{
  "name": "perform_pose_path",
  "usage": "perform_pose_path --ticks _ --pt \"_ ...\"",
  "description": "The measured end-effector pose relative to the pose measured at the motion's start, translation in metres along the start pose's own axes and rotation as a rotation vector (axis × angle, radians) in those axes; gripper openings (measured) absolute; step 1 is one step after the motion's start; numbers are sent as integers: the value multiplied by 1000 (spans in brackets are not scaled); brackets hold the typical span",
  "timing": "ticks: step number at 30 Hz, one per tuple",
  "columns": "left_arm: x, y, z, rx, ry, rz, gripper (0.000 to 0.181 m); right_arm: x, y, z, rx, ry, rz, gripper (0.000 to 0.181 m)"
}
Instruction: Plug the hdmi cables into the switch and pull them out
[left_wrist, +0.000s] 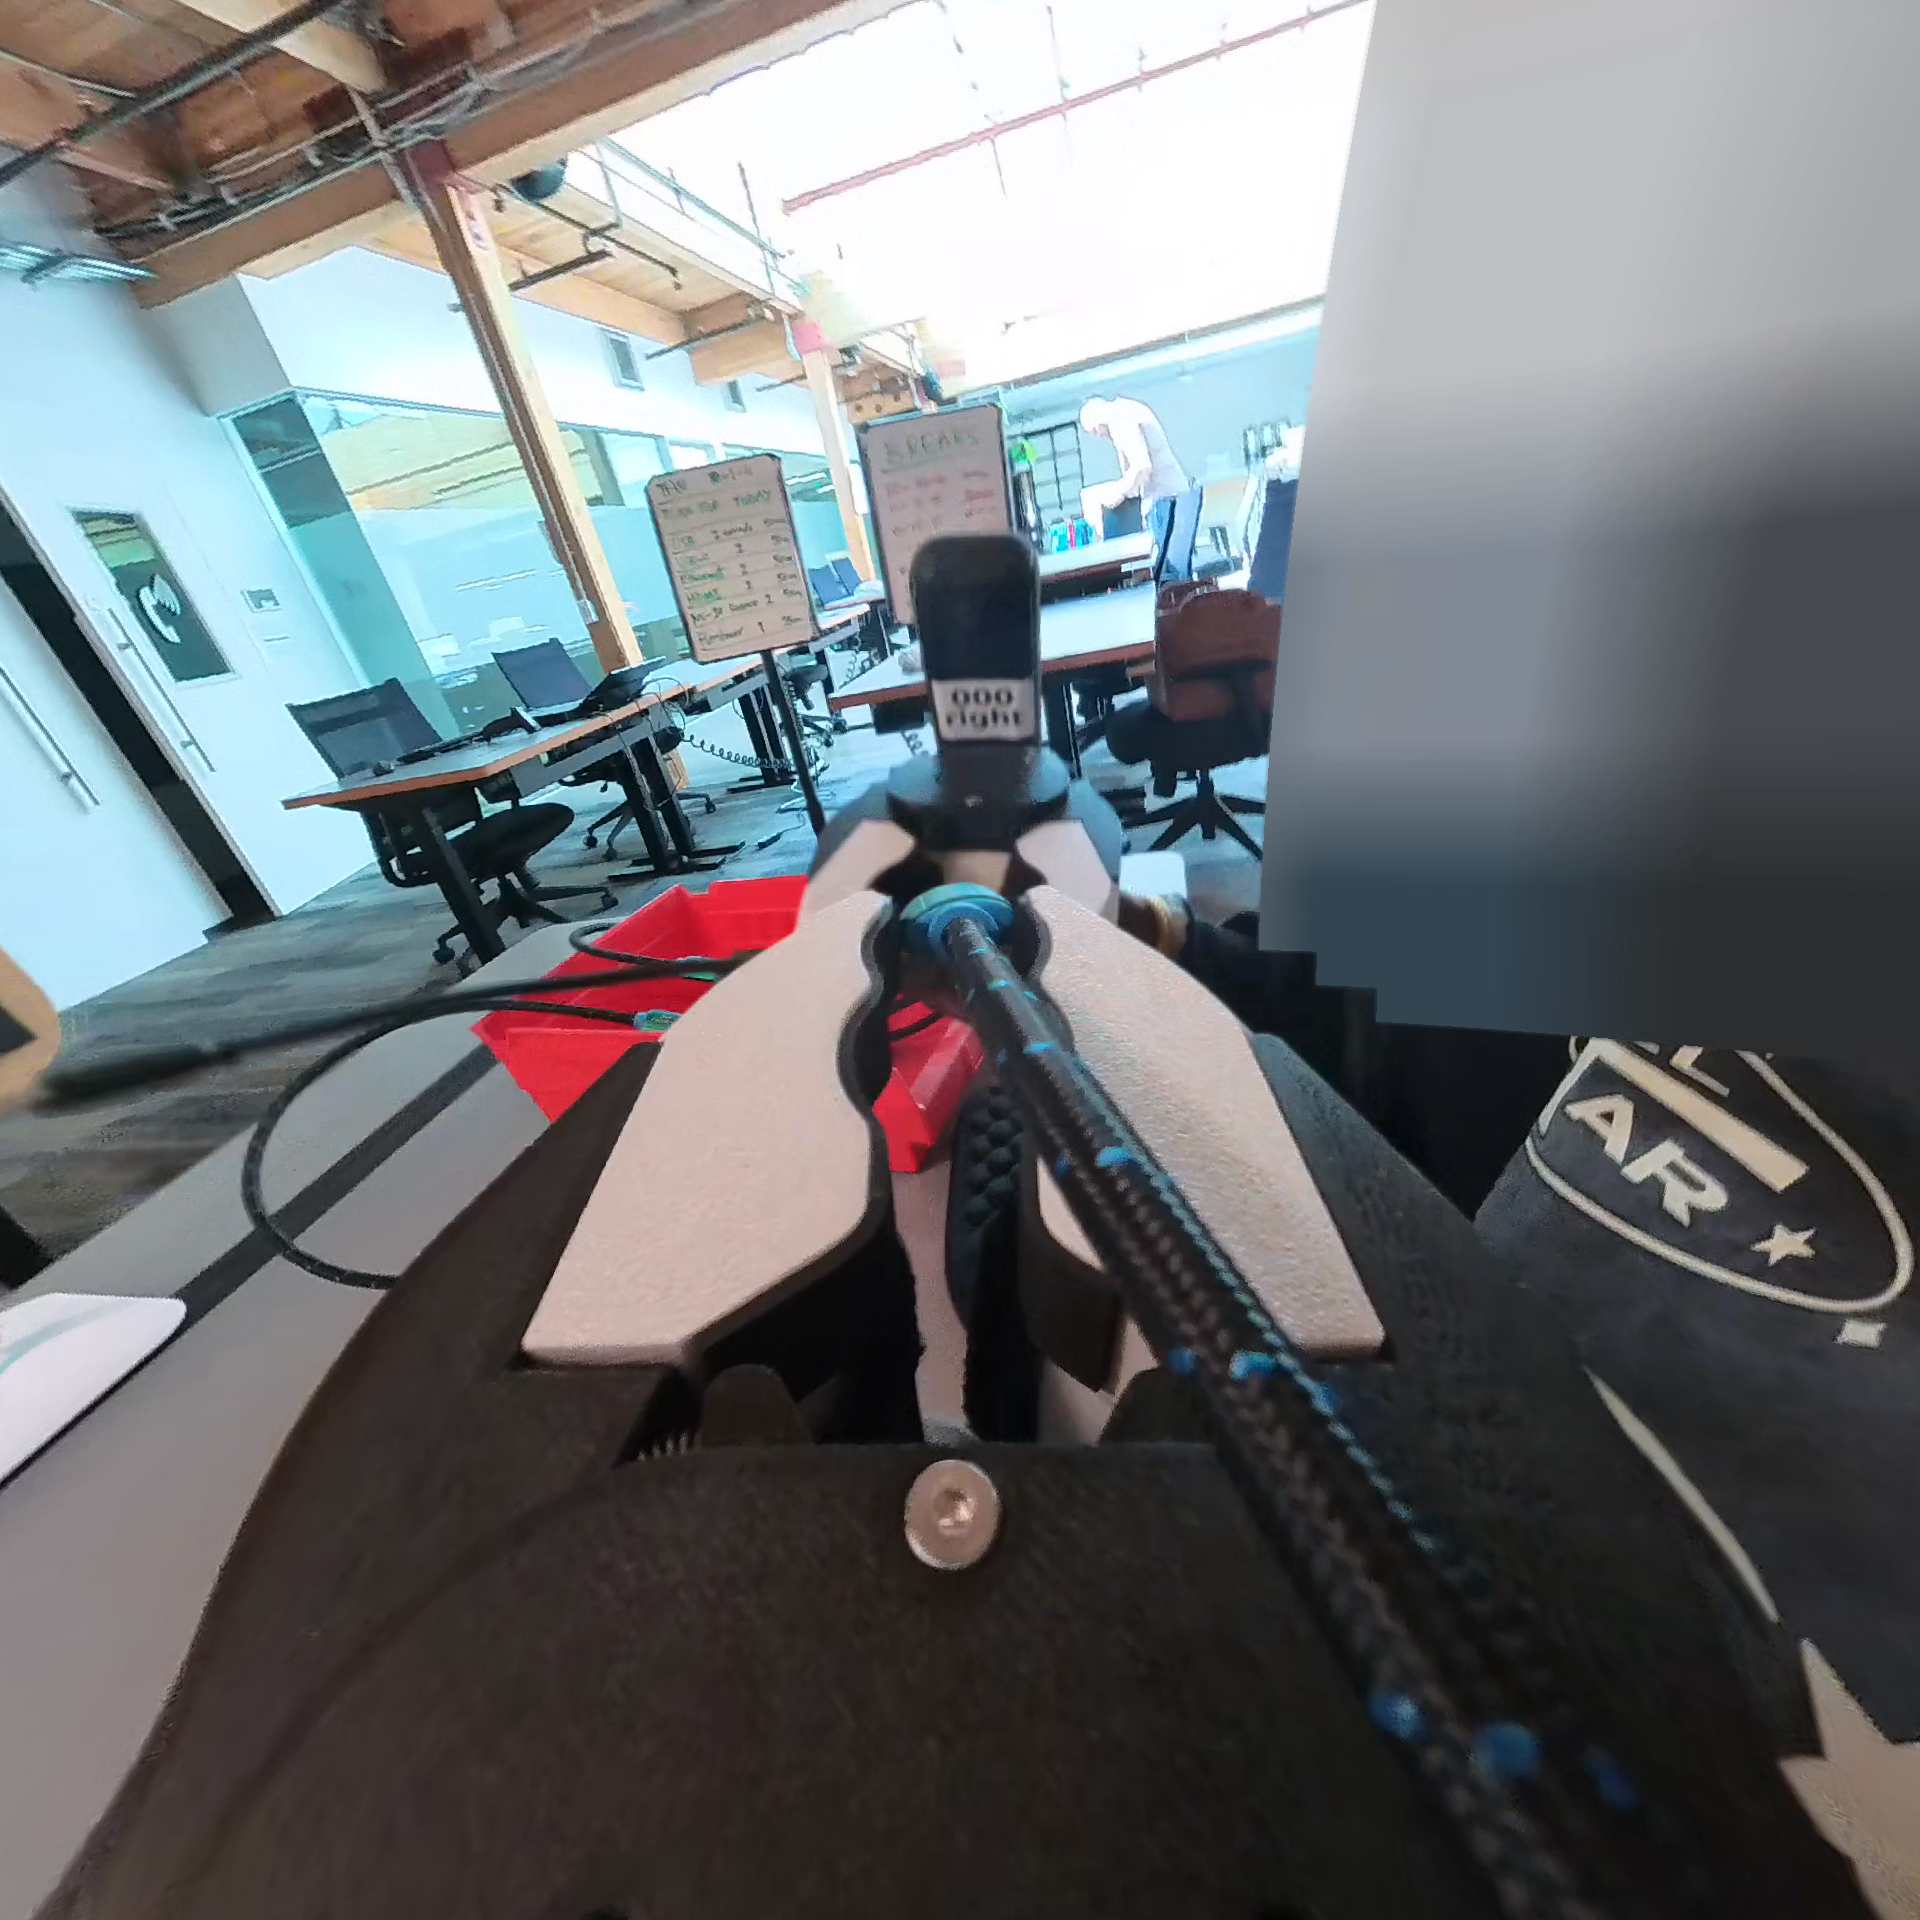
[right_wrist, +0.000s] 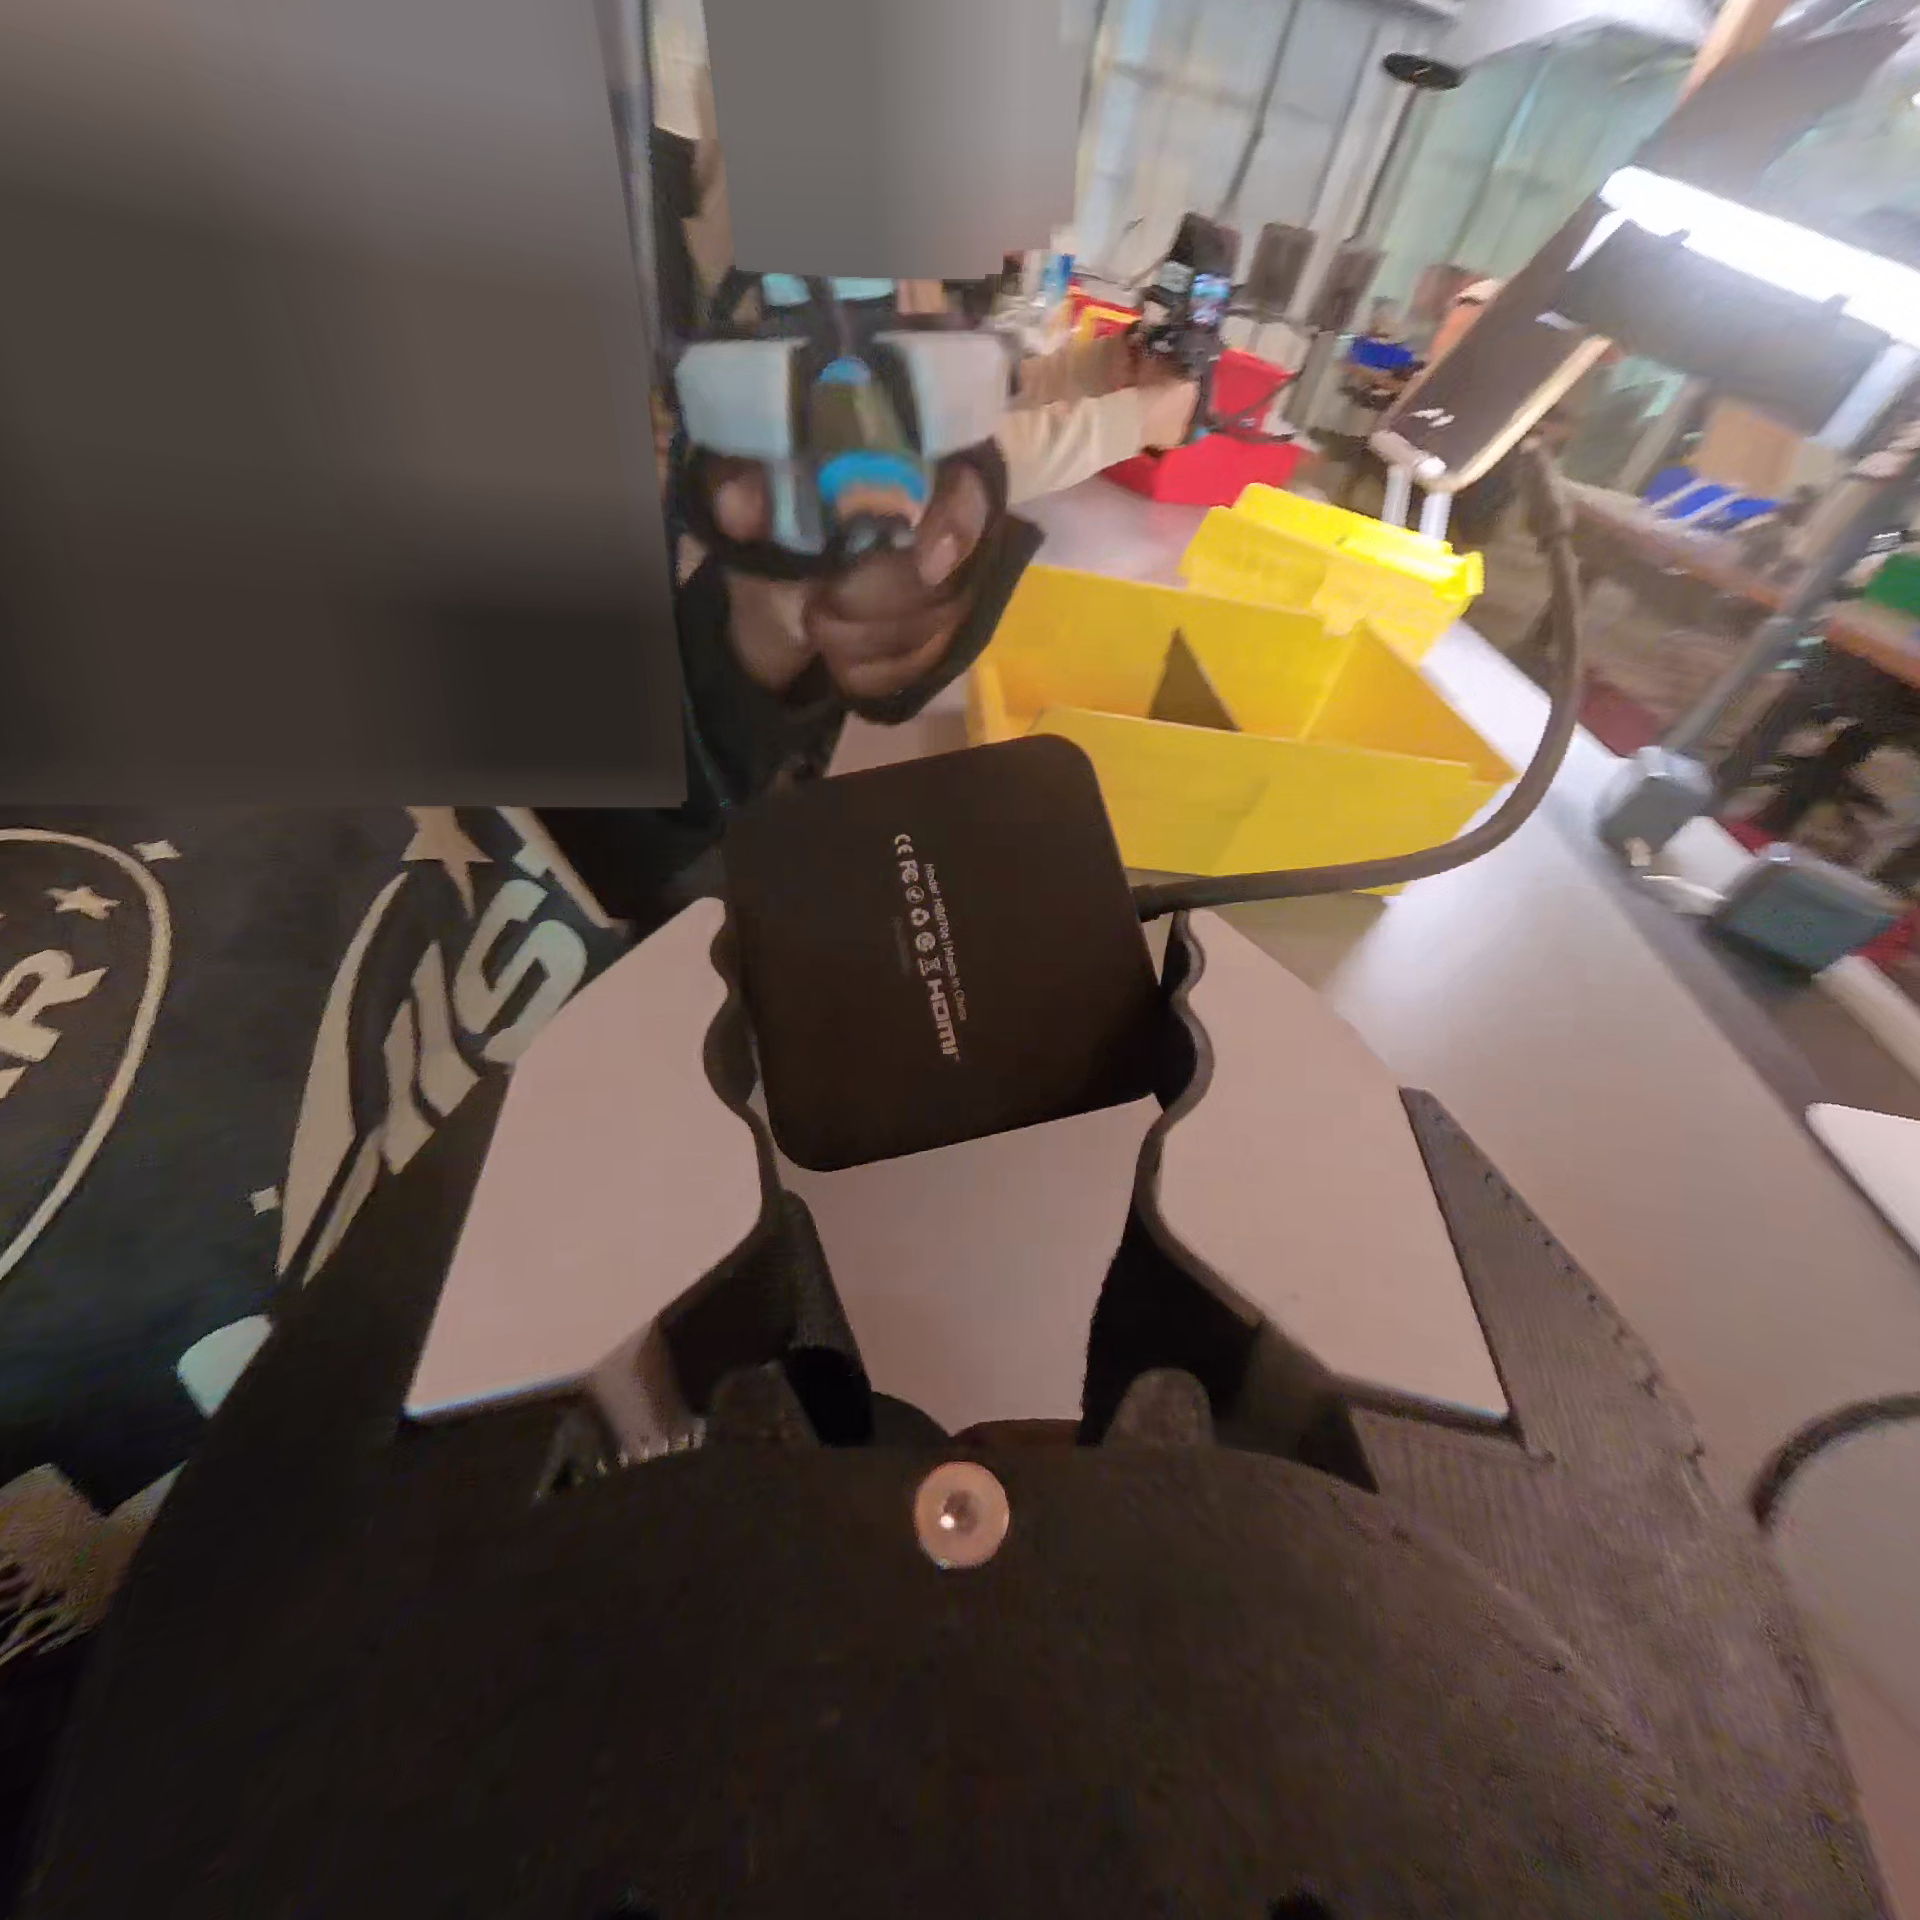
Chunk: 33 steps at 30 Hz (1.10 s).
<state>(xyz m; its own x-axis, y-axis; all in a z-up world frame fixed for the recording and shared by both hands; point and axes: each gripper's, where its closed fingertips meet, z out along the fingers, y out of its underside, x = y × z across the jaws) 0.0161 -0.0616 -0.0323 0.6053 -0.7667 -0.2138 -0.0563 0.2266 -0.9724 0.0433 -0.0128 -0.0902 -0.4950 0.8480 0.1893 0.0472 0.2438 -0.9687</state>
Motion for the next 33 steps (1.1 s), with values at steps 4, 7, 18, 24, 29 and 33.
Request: perform_pose_path --ticks 4,7,18,24,29,33 --pt "9 15 13 -63 19 109 21 3 -18 -7 -5 126 -66 78" --pt "10 23 17 -104 13 145 20 6 -19 -8 -56 199 -88 78" --pt "32 26 14 -97 123 363 20 -19 -10 5 -115 57 -108 78" --pt "34 31 15 -110 134 416 20 -22 -6 10 -139 35 -108 78" --pt "38 31 13 -91 159 424 19 -25 -6 11 -143 33 -117 78" --pt "39 33 13 -81 165 419 19 -23 -3 10 -154 38 -125 78"
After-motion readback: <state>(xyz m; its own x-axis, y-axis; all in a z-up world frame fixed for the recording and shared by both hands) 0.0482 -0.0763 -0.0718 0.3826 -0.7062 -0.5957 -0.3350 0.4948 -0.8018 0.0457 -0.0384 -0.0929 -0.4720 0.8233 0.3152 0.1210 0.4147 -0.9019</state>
